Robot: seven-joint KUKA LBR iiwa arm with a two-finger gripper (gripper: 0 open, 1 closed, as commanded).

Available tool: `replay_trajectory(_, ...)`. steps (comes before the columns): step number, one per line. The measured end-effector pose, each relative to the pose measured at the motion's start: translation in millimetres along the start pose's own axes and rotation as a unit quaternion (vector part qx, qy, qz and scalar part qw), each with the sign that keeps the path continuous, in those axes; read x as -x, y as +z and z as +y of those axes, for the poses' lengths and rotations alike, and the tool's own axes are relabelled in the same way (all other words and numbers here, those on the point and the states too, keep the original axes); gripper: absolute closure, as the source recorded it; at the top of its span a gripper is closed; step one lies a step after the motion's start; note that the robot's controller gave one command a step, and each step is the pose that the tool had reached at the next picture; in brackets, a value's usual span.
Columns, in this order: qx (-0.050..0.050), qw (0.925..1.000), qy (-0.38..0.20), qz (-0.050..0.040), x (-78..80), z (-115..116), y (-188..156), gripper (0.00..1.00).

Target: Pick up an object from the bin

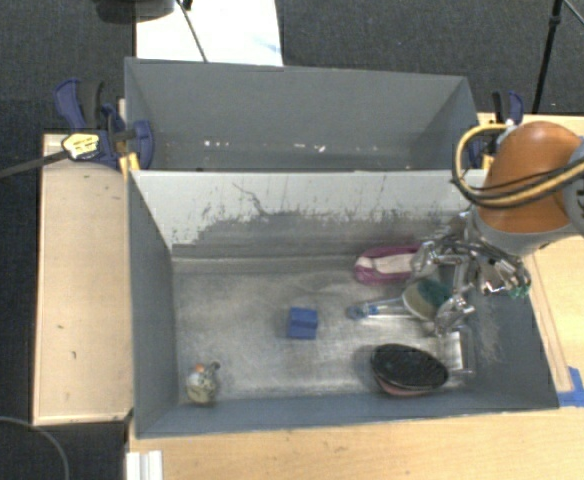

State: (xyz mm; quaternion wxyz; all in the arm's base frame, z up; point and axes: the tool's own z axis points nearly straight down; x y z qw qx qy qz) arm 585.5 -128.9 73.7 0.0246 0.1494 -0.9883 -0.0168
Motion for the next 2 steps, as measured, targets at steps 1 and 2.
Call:
replay_trajectory(1,-0.008,0.9999,-0.005,-0.0084,2.1,-3,-1,1.00)
replay_trajectory(2,-0.025,0.9870,-0.157,-0.0221,-17.5,43,-129,1.00)
